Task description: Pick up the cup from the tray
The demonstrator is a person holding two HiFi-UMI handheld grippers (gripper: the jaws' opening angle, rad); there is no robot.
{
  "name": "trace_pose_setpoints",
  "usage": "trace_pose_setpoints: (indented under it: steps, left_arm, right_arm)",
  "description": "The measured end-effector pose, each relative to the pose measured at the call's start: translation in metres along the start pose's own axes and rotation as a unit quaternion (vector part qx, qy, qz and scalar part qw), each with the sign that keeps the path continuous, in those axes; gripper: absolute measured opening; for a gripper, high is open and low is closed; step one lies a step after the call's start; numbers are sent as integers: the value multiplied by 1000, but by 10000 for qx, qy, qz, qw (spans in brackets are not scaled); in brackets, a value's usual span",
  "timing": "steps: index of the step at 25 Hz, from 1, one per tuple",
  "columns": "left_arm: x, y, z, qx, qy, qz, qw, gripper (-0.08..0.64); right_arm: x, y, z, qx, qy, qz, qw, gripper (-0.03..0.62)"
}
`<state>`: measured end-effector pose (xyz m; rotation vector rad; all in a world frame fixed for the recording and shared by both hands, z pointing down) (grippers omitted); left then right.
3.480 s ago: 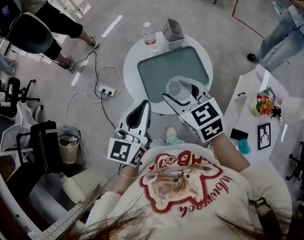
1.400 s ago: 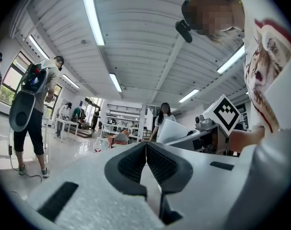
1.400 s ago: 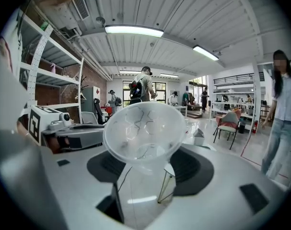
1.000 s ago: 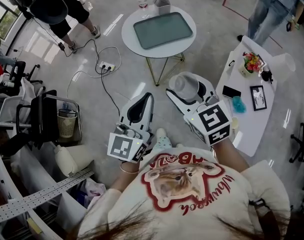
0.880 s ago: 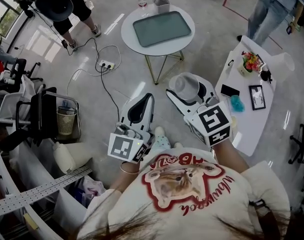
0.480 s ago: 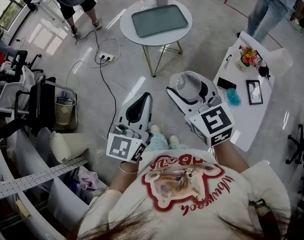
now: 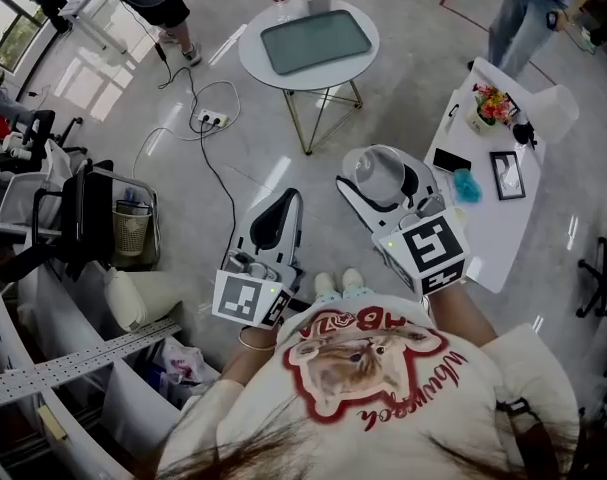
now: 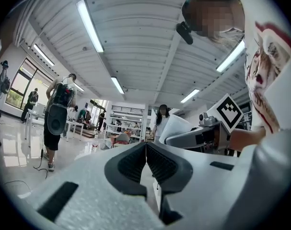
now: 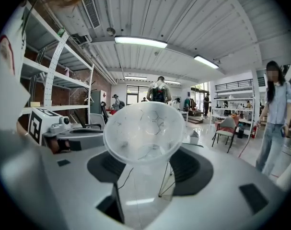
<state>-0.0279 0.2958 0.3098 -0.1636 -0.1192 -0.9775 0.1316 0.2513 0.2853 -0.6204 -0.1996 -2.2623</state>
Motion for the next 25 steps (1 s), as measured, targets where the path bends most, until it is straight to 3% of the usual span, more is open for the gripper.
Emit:
trace_pose_setpoints:
  steps: [25]
  left_arm:
    - [-14, 1, -3, 141, 117, 37, 9998, 15]
  right_arm:
    - [-3, -17, -7, -164, 96, 51, 9998, 273]
Point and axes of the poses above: the fingertips, and each gripper's own axes: x forward along the fingers, y to its right, z out of its underside, the point moved 6 cm from there along -x, backward along the fingers, and after that the axes turned 14 degrees about -y, right-handed, at the moved point
